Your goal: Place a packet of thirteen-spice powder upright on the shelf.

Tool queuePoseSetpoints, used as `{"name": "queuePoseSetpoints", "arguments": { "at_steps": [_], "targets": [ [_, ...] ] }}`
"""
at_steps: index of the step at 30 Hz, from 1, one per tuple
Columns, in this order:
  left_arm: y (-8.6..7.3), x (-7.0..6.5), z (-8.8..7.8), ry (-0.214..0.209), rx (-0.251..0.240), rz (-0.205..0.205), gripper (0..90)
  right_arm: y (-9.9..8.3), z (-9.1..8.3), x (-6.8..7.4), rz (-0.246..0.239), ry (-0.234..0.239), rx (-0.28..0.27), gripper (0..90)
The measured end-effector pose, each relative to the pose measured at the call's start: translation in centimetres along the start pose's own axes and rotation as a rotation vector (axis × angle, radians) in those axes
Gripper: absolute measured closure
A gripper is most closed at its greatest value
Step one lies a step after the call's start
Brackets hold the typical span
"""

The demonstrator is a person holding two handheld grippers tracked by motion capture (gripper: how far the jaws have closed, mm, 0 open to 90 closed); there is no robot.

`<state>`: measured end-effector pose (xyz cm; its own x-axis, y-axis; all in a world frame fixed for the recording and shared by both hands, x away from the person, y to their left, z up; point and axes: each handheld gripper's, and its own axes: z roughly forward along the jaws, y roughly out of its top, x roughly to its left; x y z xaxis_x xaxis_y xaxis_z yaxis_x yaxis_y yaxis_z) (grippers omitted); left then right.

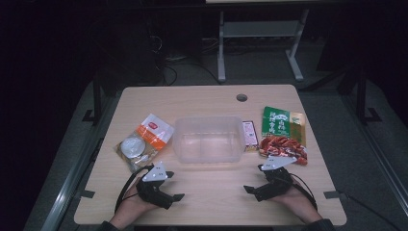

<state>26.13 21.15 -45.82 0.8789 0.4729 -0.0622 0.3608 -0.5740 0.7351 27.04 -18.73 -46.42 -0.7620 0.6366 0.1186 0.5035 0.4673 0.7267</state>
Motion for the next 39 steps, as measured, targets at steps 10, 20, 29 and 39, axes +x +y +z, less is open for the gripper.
{"name": "queuePoseSetpoints", "arguments": {
  "at_steps": [10,20,29,39],
  "targets": [
    [-0.2,0.1,-0.3,0.009,0.019,-0.005,13.0,0.8,-0.7,-1.1,0.005,-0.041,0.011,11.8],
    [-0.2,-0.1,-0.3,0.007,0.038,0.0,13.1,2.5,-1.5,-2.9,0.018,-0.066,0.018,20.0],
    [-0.2,0.1,-0.5,0.007,0.042,0.014,13.1,4.4,-2.0,-4.9,0.039,-0.119,0.017,36.6],
    [-0.2,0.2,-0.7,0.013,0.034,-0.001,13.1,6.5,-1.7,-6.1,0.061,-0.151,0.005,71.5]
  ]
}}
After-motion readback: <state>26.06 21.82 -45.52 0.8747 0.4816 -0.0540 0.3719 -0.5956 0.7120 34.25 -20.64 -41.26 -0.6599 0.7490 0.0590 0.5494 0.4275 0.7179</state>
